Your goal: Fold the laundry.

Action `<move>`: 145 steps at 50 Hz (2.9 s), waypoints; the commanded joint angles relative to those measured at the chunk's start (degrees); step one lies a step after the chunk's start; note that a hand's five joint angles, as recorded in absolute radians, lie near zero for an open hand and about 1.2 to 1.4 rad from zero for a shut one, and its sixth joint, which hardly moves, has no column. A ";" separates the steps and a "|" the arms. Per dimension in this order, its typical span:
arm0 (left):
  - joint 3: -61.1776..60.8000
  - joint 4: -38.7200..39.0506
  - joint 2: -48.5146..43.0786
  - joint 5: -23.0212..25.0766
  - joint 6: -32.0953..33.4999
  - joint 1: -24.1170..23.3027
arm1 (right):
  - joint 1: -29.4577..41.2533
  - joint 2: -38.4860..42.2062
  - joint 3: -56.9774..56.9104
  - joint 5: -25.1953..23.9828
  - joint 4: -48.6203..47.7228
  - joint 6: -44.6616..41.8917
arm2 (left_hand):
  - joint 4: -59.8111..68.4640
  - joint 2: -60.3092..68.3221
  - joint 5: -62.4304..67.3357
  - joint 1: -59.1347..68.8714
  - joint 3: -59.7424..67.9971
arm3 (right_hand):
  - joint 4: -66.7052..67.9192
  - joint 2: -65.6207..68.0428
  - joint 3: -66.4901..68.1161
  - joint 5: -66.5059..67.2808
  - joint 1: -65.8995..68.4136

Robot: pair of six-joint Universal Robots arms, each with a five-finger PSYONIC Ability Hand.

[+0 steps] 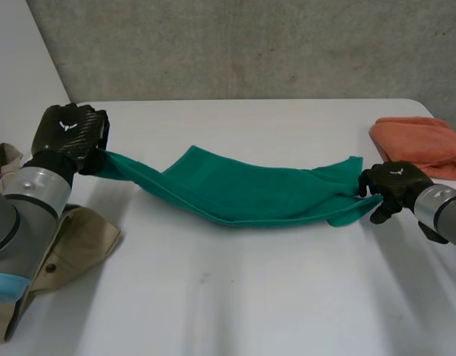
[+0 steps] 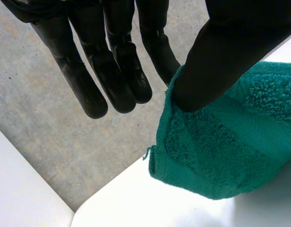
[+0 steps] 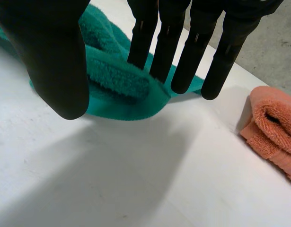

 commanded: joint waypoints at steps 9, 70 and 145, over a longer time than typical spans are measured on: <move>-0.07 0.04 -0.86 -0.05 -0.08 -0.36 | 3.84 6.09 -2.16 0.67 -7.32 1.25 | 11.09 11.37 14.04 13.77 11.63 | 5.48 4.24 4.75 6.52 4.73; 41.86 19.00 -13.69 -5.23 8.45 -0.71 | 8.06 3.20 -38.02 18.51 -48.44 9.24 | 11.09 11.37 14.04 13.77 11.63 | 40.16 38.92 39.43 41.21 39.41; 38.25 -10.50 -35.30 -13.93 23.47 -7.56 | 8.85 20.59 -26.33 16.93 -17.43 -15.89 | 11.09 11.37 14.04 13.77 11.63 | 40.16 38.92 39.43 41.21 39.41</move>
